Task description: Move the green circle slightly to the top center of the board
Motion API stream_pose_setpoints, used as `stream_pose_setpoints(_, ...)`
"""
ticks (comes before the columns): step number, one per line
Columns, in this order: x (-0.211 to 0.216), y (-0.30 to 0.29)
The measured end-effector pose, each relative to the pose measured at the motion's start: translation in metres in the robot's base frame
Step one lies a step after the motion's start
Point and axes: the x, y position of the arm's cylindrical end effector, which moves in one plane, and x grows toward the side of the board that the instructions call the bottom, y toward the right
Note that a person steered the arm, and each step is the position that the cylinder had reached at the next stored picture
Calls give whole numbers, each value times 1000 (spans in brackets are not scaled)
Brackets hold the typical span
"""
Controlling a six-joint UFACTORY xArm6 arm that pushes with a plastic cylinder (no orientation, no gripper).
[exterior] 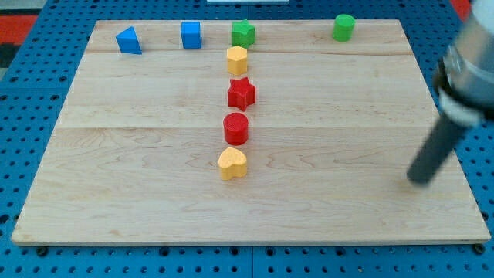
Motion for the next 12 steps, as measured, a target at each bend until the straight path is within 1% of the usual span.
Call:
stream_pose_setpoints(2,30,33)
stream_pose_setpoints(3,30,35)
stream_pose_setpoints(5,27,98)
stream_pose_setpoints(6,8,130)
stream_pose_setpoints(7,-59,119)
stream_pose_setpoints(8,-177,77)
stream_pose_setpoints(9,-261,51)
stream_pose_setpoints(10,-322,49)
stream_pose_setpoints(11,-351,-1)
stream_pose_setpoints(12,-366,-36)
